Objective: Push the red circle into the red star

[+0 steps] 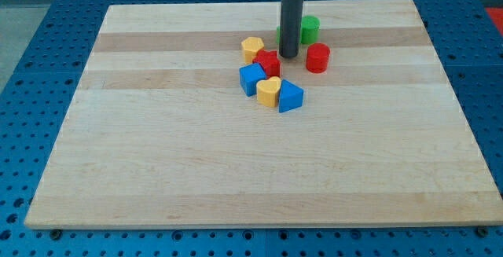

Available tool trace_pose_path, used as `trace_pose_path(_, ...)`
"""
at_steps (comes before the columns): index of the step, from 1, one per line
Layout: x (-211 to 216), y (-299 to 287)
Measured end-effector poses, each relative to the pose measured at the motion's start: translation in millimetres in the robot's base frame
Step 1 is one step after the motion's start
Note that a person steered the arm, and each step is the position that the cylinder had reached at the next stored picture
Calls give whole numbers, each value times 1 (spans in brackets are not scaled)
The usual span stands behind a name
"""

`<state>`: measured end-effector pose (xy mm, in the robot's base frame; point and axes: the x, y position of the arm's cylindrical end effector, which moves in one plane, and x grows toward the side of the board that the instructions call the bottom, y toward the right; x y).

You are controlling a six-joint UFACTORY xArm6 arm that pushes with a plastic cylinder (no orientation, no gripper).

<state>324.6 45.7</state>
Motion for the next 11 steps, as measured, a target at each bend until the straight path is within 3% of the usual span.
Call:
trace_pose_path(5, -15, 67)
trace_pose_path(9, 20, 67)
trace_pose_path(11, 42, 98)
